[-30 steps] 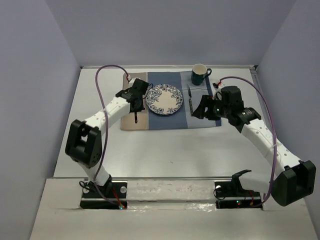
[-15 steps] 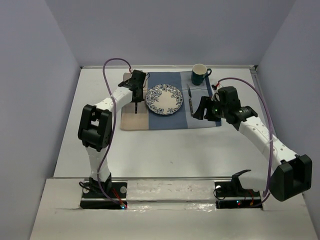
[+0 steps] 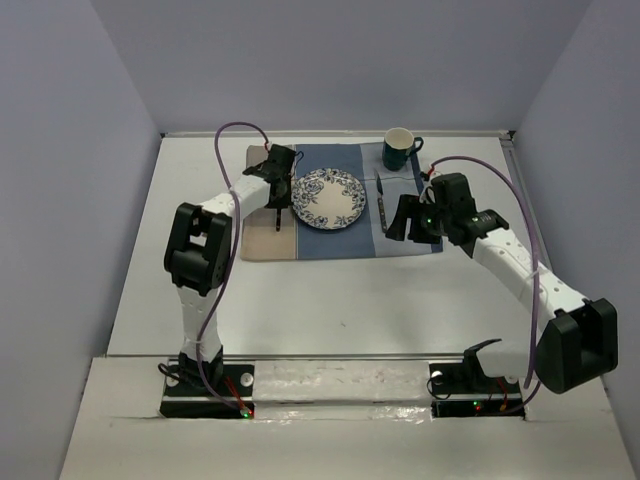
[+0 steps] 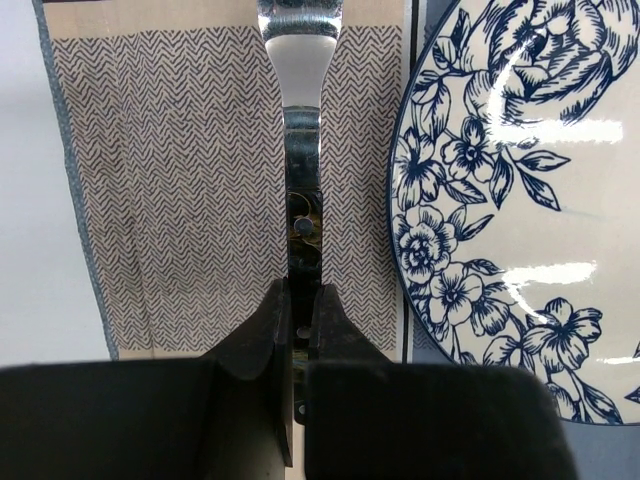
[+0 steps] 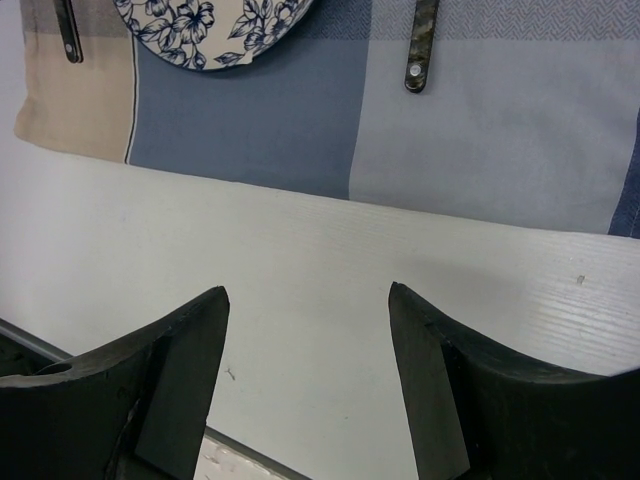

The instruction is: Set the dinner table for one person

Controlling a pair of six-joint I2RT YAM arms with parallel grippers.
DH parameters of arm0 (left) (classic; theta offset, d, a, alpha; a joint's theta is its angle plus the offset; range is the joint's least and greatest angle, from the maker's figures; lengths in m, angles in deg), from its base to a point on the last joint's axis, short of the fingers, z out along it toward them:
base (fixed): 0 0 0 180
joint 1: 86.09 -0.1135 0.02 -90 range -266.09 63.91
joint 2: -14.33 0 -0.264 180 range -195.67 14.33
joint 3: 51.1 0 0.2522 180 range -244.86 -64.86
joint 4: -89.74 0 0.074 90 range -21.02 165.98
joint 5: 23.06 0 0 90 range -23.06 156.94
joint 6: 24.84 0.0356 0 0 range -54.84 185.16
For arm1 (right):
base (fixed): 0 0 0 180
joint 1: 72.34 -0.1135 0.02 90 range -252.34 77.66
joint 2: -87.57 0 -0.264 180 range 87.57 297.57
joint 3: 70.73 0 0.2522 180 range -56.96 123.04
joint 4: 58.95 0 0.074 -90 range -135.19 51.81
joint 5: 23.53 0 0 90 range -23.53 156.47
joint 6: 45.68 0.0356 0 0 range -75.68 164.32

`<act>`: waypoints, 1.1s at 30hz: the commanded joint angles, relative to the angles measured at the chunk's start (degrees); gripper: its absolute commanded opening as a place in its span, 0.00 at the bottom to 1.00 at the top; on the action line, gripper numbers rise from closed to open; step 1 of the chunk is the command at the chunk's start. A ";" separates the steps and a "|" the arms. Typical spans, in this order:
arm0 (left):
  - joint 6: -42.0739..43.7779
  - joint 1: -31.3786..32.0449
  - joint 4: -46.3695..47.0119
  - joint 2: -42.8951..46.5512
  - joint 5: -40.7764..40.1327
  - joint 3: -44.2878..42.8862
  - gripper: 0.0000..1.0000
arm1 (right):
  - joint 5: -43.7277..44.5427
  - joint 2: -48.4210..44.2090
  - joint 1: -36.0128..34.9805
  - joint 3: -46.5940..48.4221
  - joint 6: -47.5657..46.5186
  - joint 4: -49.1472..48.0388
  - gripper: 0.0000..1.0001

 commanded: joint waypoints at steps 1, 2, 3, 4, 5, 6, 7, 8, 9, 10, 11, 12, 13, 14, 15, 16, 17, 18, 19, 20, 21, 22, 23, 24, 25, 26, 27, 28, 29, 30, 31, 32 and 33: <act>0.51 -0.11 1.79 -0.48 0.66 -0.97 0.00 | 0.34 0.57 -0.18 2.41 -1.14 0.01 0.71; 0.51 -0.11 1.79 -0.66 0.66 -0.80 0.00 | 0.34 0.84 -0.18 2.49 -1.23 0.10 0.71; 0.42 -0.11 1.79 -0.92 0.66 -0.62 0.00 | 0.25 1.01 -0.18 2.76 -1.23 0.10 0.71; 0.42 -0.20 1.88 -0.93 0.57 -0.36 0.00 | 0.34 1.10 -0.18 2.85 -1.23 0.10 0.71; 0.59 -0.20 2.14 -1.01 0.40 -0.18 0.00 | 0.34 1.28 -0.18 2.93 -1.23 0.10 0.71; 0.68 -0.29 2.15 -1.19 0.13 0.17 0.00 | 0.34 1.45 -0.18 3.02 -1.23 0.10 0.71; 0.60 -0.29 2.41 -1.28 0.22 0.34 0.00 | 0.25 1.54 -0.18 3.02 -1.23 0.10 0.71; 0.68 -0.55 2.85 -1.28 0.57 0.52 0.00 | 0.25 1.63 -0.18 3.11 -1.23 0.10 0.71; 0.68 -0.55 3.02 -1.37 0.57 0.61 0.00 | 0.25 1.63 -0.18 3.11 -1.23 0.10 0.71; 0.68 -0.64 3.20 -1.63 0.66 0.70 0.00 | 0.25 1.89 -0.18 3.28 -1.23 0.10 0.71; 0.60 -0.64 3.20 -1.80 0.66 0.52 0.00 | 0.17 1.89 -0.18 3.29 -1.14 0.19 0.71; 0.60 -0.73 3.20 -2.15 0.66 0.52 0.00 | 0.25 1.98 -0.18 3.37 -1.14 0.19 0.71; 0.60 -0.73 3.29 -2.24 0.57 0.52 0.00 | 0.25 1.98 -0.18 3.46 -1.14 0.19 0.71; 0.51 -0.73 3.11 -2.33 0.48 0.61 0.00 | 0.43 2.07 -0.18 3.55 -1.23 0.19 0.71; 0.60 -0.73 3.11 -2.42 0.48 0.52 0.00 | 0.52 2.16 -0.18 3.64 -1.14 0.28 0.72; 0.51 -0.73 2.94 -2.60 0.39 0.61 0.00 | 0.60 2.07 -0.18 3.64 -1.23 0.36 0.72; 0.42 -0.73 2.85 -2.60 -0.22 0.96 0.00 | 0.78 2.07 -0.18 3.81 -1.23 0.37 0.72; 0.25 -0.82 2.76 -2.60 -0.57 1.13 0.00 | 0.78 2.07 -0.18 3.81 -1.32 0.54 0.72; 0.07 -0.82 2.59 -2.60 -0.83 1.31 0.01 | 1.04 2.07 -0.18 3.99 -1.32 0.63 0.73; -0.02 -0.82 2.50 -2.60 -1.01 1.49 0.04 | 1.39 2.16 -0.18 4.16 -1.32 0.80 0.73; -0.28 -0.73 2.32 -2.51 -1.19 1.84 0.08 | 1.92 2.16 -0.18 4.60 -1.41 0.89 0.74; -0.46 -0.82 2.32 -2.34 -1.28 2.10 0.11 | 2.18 2.16 -0.18 4.87 -1.49 0.98 0.74; -0.72 -0.82 2.41 -2.07 -1.36 2.36 0.21 | 2.45 2.16 -0.18 5.22 -1.76 1.24 0.75; -0.81 -0.82 2.58 -1.90 -1.89 2.89 0.26 | 2.71 2.16 -0.18 5.57 -1.93 1.51 0.75; -0.81 -0.82 2.67 -1.37 -2.24 3.07 0.32 | 2.97 2.16 -0.18 6.53 -2.02 1.68 0.77; -0.81 -0.82 2.76 -1.11 -2.59 3.07 0.38 | 3.06 2.16 -0.18 6.97 -2.11 2.03 0.78; -0.64 -0.82 2.76 -0.84 -2.86 2.98 0.49 | 3.15 2.16 -0.18 7.41 -2.20 2.21 0.82; -0.55 -0.82 2.67 -0.14 -3.12 2.89 0.54 | 3.15 2.16 -0.18 8.37 -2.29 2.39 0.83; -0.63 -0.73 2.67 0.30 -3.21 2.72 0.60 | 3.07 2.16 -0.18 8.82 -2.37 2.73 0.84; -0.37 -0.82 2.67 0.65 -2.95 2.46 0.83 | 3.07 2.25 -0.18 9.35 -2.55 2.83 0.85; -0.54 -0.82 2.50 1.70 -3.21 2.28 0.99 | 3.24 2.16 -0.18 9.96 -2.55 3.00 0.85; -0.72 -0.82 2.50 2.49 -3.64 2.28 0.99 | 3.50 2.16 -0.18 11.45 -2.72 3.70 0.86; -0.98 -0.82 2.58 3.37 -4.43 2.19 0.99 | 4.03 2.07 -0.18 12.59 -2.90 4.14 0.87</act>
